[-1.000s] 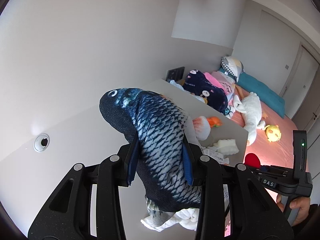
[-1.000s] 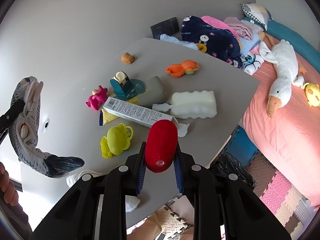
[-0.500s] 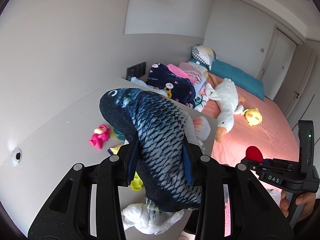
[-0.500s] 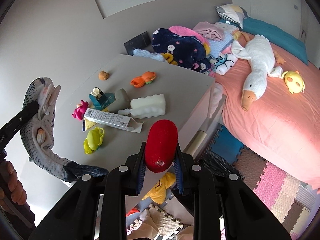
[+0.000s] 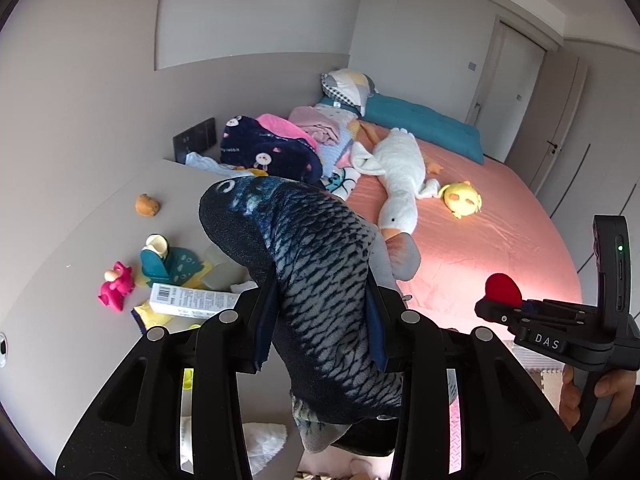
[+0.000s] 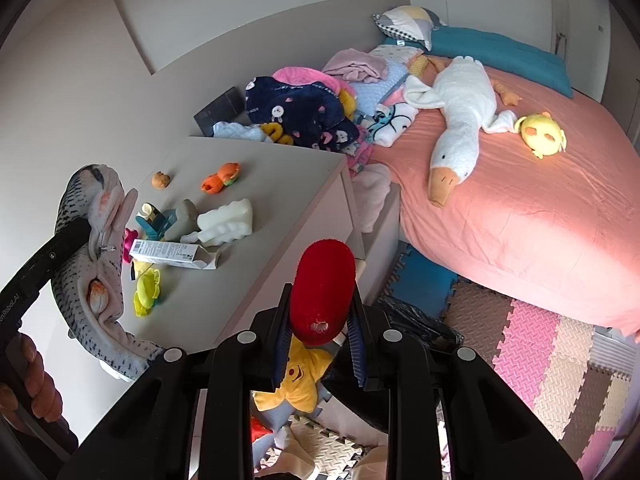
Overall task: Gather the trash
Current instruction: 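Carry the fish and red heart in both tools over the black bin, then open both tools to drop the fish and heart into the bin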
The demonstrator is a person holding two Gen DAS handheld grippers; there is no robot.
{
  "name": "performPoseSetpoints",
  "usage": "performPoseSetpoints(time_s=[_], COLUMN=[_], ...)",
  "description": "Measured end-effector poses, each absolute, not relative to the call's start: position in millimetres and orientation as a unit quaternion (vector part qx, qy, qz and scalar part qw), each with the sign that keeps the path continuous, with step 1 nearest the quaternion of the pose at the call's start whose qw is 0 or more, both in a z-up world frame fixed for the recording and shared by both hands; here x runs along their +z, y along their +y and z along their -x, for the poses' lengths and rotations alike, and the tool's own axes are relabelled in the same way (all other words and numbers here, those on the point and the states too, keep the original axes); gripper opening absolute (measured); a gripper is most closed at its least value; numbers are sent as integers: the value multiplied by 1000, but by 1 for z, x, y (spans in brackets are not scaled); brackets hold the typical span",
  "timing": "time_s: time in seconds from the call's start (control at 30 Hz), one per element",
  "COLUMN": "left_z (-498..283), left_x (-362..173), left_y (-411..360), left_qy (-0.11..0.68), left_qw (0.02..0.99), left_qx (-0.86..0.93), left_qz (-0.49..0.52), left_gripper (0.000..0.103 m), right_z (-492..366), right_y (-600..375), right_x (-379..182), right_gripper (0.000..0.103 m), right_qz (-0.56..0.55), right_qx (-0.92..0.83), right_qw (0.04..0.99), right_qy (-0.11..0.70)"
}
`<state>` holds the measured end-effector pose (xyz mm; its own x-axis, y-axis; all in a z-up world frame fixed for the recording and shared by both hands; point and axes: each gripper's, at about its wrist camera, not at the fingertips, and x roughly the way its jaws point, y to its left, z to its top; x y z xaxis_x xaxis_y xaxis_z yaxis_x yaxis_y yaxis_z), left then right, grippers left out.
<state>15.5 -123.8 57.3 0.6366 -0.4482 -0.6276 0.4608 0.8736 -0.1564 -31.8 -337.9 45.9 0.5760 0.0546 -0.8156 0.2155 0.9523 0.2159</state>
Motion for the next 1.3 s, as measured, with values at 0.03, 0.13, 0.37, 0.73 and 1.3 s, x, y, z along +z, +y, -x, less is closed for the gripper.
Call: performPoseSetpoints(time_s=[0.03,0.13,0.37,0.73,1.3], left_z=[-16,-11,1,25,14], left_x=[56,53,40,-4,4], left_y=[-130,-144,-179,-228,-191], left_qy=[346,349,368,419,421], left_qw=[902,896,875,831,856], left_qx=[-257,-274,-311,-334,-276], left_qz=[-11,-17,-45,-149,-115], left_gripper=[37,37,37,98,98], right_z=[34,42,56,54,57], right_y=[-342,-357,-385,-415,-433], right_x=[46,47,45,34,55], right_gripper=[27,27,27,86,86], right_qz=[-149,-154,-166,-166,-163], right_qx=[-51,-65,-92,-146,-196], right_qw=[875,874,869,850,865], right_qy=[458,456,457,478,432])
